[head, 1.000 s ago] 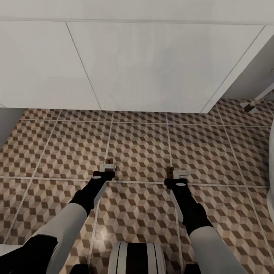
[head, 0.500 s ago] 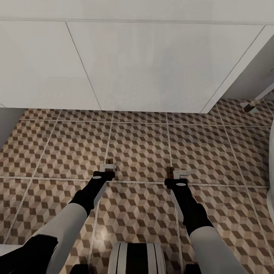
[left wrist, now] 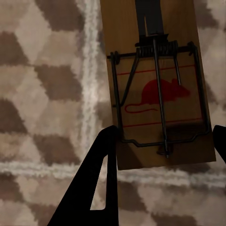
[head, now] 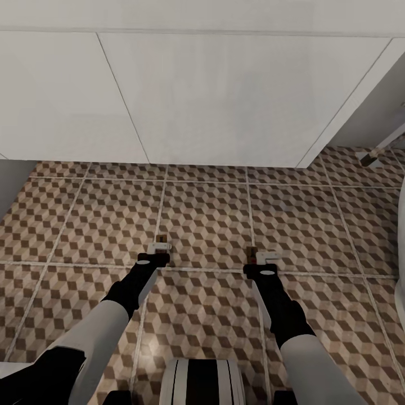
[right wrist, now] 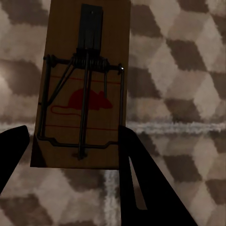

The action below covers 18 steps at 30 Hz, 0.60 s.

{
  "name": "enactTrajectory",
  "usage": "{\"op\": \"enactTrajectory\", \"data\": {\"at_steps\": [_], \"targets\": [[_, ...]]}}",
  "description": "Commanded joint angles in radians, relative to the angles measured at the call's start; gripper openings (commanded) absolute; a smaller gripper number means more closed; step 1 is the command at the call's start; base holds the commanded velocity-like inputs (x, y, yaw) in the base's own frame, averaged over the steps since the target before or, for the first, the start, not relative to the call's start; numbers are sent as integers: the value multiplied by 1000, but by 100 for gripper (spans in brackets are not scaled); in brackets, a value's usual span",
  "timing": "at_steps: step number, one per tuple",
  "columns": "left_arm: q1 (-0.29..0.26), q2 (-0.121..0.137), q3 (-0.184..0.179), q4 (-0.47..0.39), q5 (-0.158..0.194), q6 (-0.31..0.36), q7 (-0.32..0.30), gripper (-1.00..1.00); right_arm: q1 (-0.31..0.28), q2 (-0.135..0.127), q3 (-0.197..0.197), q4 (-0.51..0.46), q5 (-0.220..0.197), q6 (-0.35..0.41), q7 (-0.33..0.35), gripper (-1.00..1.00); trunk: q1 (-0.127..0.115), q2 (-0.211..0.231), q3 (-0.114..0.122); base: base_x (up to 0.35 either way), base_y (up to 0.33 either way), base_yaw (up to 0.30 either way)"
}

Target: Take the four mousetraps from the cabinet in the bathroom and place them on the bathroom floor. Make sure all four end up on the same floor surface, and ensure that at least two of them are either under or directly next to the same bathroom sink.

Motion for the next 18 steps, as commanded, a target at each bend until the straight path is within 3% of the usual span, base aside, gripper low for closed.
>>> {"op": "enactTrajectory", "data": {"at_steps": [1,18], "targets": [[0,1,-6,-2,1,6,9,-100,0,0,1,-1,10,8,-1,-100,0,0,-1,152,0,0],[0,3,-6,-3,2,4,10,-100,0,-1,2,-3,10,8,-3,-100,0,0,-1,291,0,0]]}}
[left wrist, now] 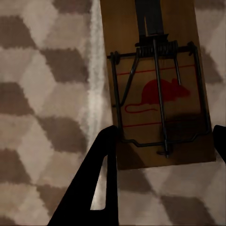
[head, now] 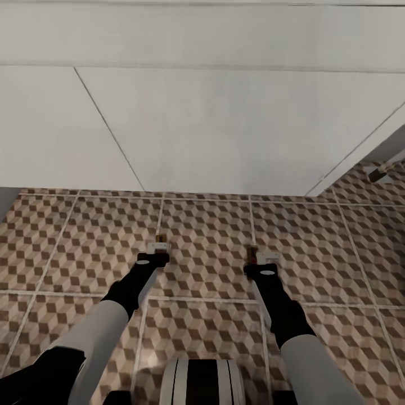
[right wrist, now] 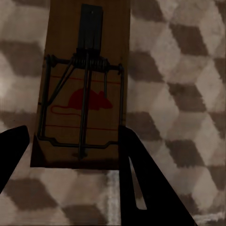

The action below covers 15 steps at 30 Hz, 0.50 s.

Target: Take the four mousetraps from the cabinet in the bathroom and place them on the bathroom floor. Make sure all four end up on the same floor surface, and ensure that at least two of them are either under or directly next to the same bathroom sink.

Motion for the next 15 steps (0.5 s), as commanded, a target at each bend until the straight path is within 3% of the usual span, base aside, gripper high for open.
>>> {"op": "enactTrajectory", "data": {"at_steps": [1,15], "targets": [[0,1,-6,-2,1,6,9,-100,0,0,1,-1,10,9,0,-100,0,0,-1,321,0,0],[0,1,-6,1,1,6,9,-100,0,1,1,0,11,9,-2,-100,0,0,-1,321,0,0]]}}
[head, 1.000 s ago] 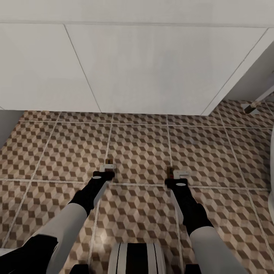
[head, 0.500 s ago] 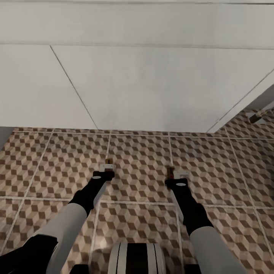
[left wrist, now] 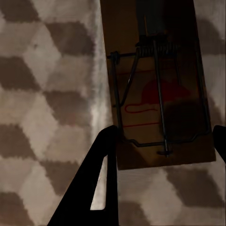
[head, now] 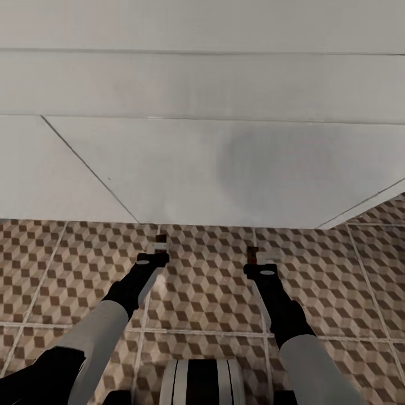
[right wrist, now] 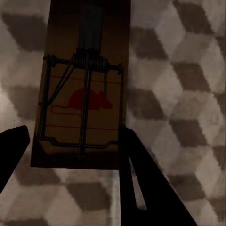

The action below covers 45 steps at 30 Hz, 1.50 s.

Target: Take the four mousetraps from the cabinet in the bathroom and place them on the bathroom floor. Make sure all four end up on the same floor surface, and ensure that at least two of them are either under or directly next to the same bathroom sink.

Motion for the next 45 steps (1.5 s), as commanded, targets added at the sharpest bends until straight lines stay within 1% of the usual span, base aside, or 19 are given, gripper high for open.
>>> {"op": "enactTrajectory", "data": {"at_steps": [1,8,17,24,33,45], "targets": [[0,1,-6,-1,1,6,9,-100,0,0,2,-1,10,9,0,-100,0,0,-1,322,0,0],[0,1,-6,-1,1,8,9,-100,0,-1,1,0,3,8,0,-100,0,0,-1,191,0,0],[0,1,-5,1,1,9,9,-100,0,-1,1,2,-1,9,1,-100,0,0,-1,22,0,0],[0,1,-5,5,2,9,9,-100,0,-1,-1,27,0,6,-1,-100,0,0,-1,1,0,0],[0,1,-6,8,4,9,9,-100,0,-1,0,36,2,6,0,-100,0,0,-1,1,0,0],[0,1,-5,7,4,9,9,-100,0,0,2,37,8,6,2,-100,0,0,-1,69,0,0]]}}
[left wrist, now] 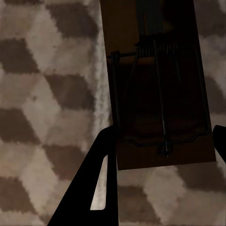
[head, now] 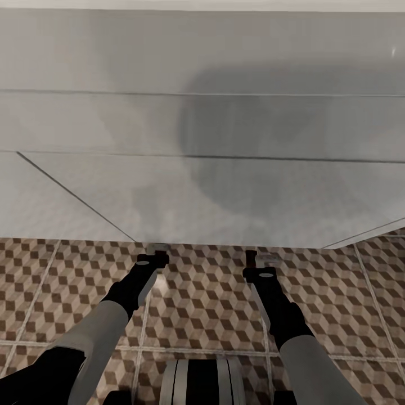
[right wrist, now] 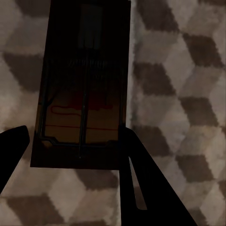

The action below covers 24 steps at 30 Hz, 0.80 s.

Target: Take the four mousetraps from the cabinet in the bathroom and place them on the bathroom floor. Make sure all four end up on the same floor surface, and ensure that at least two of them are either under or directly next to the same bathroom sink.

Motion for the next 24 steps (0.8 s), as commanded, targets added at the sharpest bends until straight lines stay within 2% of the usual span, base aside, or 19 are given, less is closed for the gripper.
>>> {"op": "enactTrajectory", "data": {"at_steps": [1,24], "targets": [[0,1,-6,-2,1,6,9,-100,0,0,2,-1,10,9,0,-100,0,0,-1,11,0,0],[0,-1,-7,0,3,7,9,-100,0,-1,0,18,5,-2,4,-100,0,0,-1,1,0,0]]}}
